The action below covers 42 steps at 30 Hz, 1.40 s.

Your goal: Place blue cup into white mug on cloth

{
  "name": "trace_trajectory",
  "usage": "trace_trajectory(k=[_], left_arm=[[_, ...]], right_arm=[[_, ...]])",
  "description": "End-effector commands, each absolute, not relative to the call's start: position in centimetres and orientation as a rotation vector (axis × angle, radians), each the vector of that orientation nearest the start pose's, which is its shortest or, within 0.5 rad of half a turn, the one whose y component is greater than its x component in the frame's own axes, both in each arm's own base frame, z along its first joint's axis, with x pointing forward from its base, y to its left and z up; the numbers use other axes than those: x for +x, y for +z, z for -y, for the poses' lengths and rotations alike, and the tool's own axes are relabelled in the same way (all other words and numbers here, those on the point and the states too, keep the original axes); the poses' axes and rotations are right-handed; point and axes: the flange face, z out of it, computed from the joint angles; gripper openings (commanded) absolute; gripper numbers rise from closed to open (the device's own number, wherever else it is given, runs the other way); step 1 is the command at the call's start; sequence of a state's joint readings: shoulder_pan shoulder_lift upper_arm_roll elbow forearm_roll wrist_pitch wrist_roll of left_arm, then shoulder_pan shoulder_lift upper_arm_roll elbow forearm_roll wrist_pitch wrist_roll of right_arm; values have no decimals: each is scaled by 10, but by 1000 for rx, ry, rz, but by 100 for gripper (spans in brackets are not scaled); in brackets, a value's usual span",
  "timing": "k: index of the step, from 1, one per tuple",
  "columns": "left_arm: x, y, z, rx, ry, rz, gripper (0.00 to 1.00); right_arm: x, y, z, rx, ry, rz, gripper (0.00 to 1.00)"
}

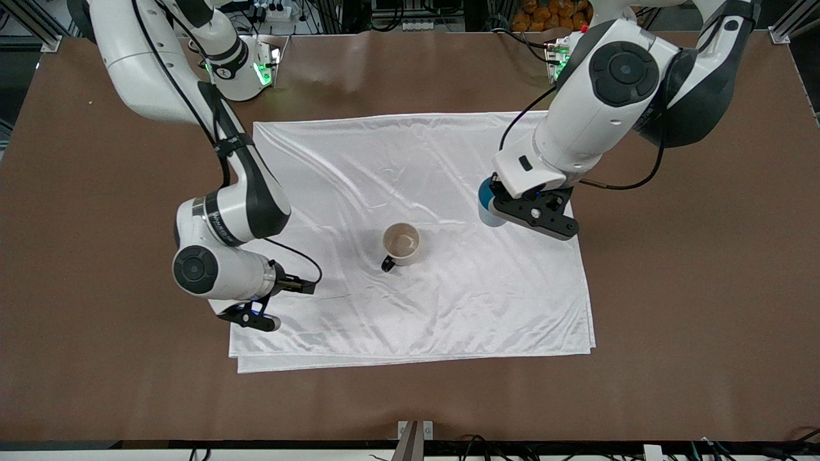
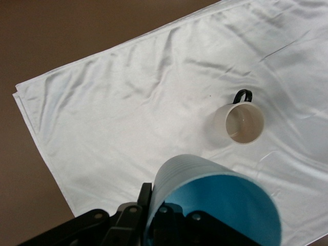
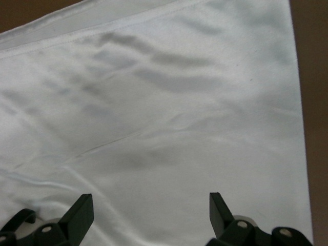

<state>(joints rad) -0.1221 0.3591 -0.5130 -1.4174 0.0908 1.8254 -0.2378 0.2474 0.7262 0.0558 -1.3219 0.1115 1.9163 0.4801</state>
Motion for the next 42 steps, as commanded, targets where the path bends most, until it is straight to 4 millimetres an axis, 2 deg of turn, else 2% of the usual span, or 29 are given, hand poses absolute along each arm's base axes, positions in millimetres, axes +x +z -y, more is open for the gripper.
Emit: trace_trajectory(k=[1,5,11,16,23,25,33,37,42], left_arm=[[568,511,375,-3234,-104,-596,0],[561,493,404,-3258,-117,-583,0],[554,465,434,-3238,-142,-555,0],[549,441,456,-3222,-159,-526,0],[554,414,464,-3231,-169,-515,0],[550,404,473,-3236,-165,-521,0],[545,376,495,-3257,-180,-488,0],[541,360,506,-3263,-176,-484,0],[540,347,510,-3248,-195,-472,0]], right_arm=[[694,305,-172,-3041,305,-245,100],[701,302,-127,-3035,315,-179,100],[697,305,-88,-3043,343,-125,100],[680,332,-80,-3043,330,-121,100],[646,364,-74,-3045,330,-123,100],[637,376,-73,-3047,318,-124,100],[612,440,-70,-3050,259,-114,100],[601,474,-60,-3069,227,-93,100],[588,507,-58,-3121,177,-37,100]])
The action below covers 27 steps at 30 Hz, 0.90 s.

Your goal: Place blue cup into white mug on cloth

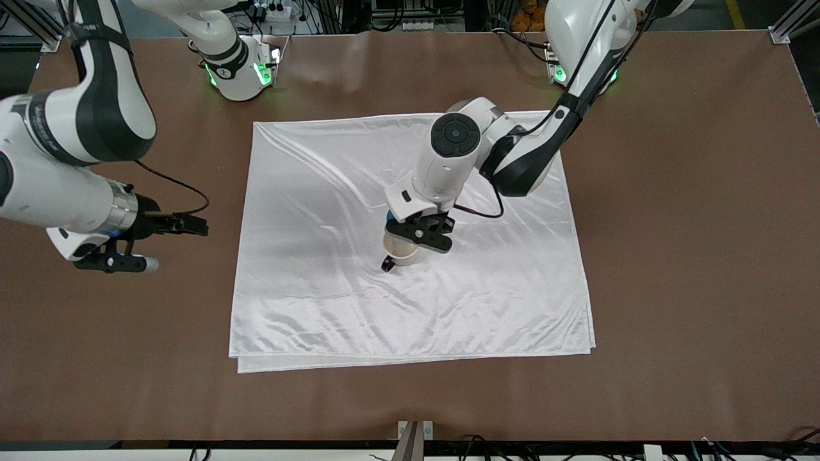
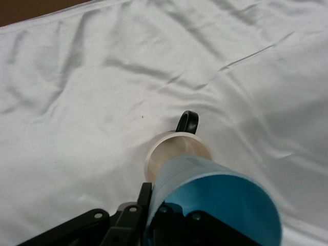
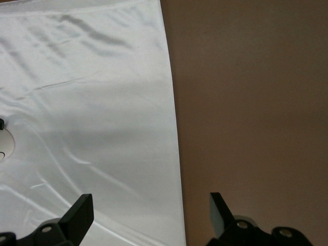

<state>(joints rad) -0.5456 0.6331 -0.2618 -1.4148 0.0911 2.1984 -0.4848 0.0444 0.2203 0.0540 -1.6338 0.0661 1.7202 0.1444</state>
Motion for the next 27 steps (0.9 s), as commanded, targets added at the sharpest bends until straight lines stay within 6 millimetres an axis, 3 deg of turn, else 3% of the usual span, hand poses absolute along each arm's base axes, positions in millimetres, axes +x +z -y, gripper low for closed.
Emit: trace_trajectory(k=[1,7,27], left_arm=[[543,344,508,-3244,-201,-463,0],[545,330,511,-3238,-226,-460,0],[525,295,531,-3227,-170,-479,0]], right_arm=[[585,514,-59,-3129,169,-31,100],[570,546,-61,-3137,128,-13,100],[561,605,-42,-3138,19,116,100]])
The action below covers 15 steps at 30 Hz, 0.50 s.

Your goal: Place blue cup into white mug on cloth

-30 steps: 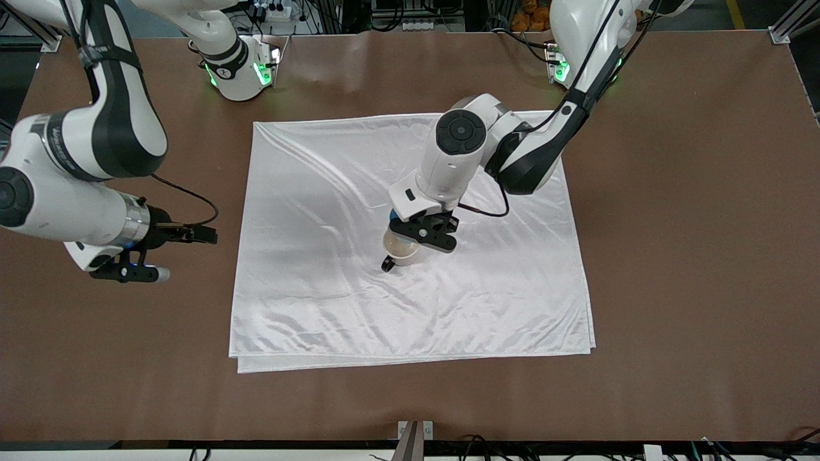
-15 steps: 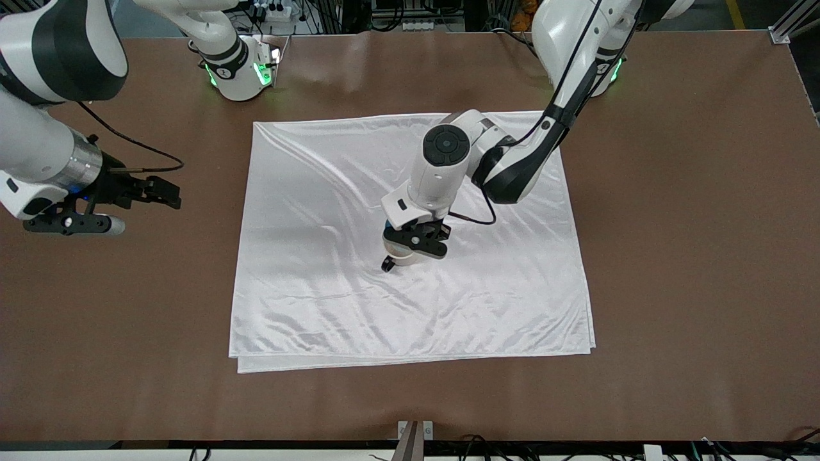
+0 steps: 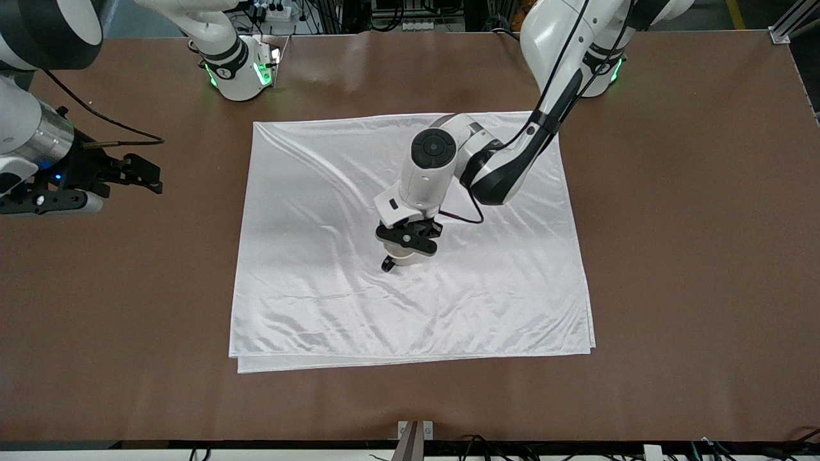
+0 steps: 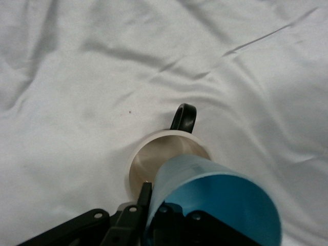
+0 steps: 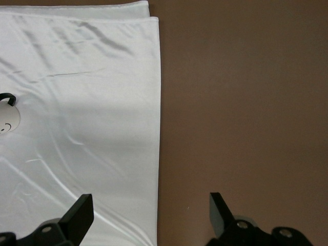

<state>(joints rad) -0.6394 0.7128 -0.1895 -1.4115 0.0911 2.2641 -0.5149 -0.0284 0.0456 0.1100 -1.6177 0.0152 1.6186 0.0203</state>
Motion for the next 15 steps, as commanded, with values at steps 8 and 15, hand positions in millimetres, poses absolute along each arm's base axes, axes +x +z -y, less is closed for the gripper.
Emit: trace_trajectory(k=[8,15], left_arm=[[526,287,530,-3214,-163,-480,0],[529,284,527,-3207,-165,-478,0]], right_arm=[[561,621,-31,-3138,-29,84,100],[558,625,-30,-3139,-10,84,100]])
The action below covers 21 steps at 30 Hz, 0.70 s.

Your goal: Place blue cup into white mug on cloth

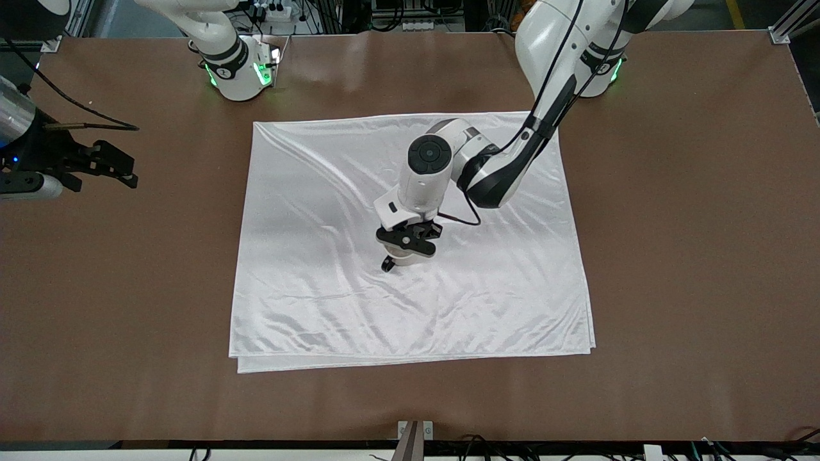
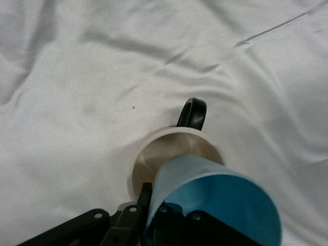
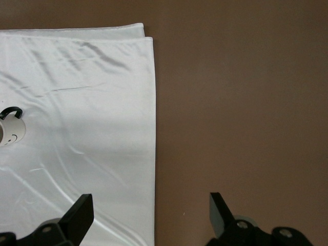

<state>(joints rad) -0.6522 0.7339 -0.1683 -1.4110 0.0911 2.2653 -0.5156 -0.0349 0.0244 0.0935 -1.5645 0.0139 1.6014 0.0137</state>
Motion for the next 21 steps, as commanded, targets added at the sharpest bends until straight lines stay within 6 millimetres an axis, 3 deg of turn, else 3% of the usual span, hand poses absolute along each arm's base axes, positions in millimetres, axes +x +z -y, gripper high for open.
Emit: trace_trajectory(k=[1,4,5,7,16,18,21], left_arm=[[529,282,527,-3207,-162,-478,0],[527,281,529,-3206,-163,-475,0],[525,282,531,-3207,-164,-477,25],[525,281,531,-3203,-166,-473,100],[530,295,528,-3213,-207,-447,100],[538,315,520,-3213,-251,-428,100],[547,366,506,-3226,-345,-376,100]], right_arm=[[558,625,-30,-3140,-12,84,100],[558,627,-27,-3141,-17,75,100],[558,628,-25,-3141,-22,70,100],[559,630,-23,-3141,-27,63,100],[555,636,-6,-3141,0,10,100],[554,636,-5,-3141,12,-2,100],[553,638,-4,-3141,26,-7,100]])
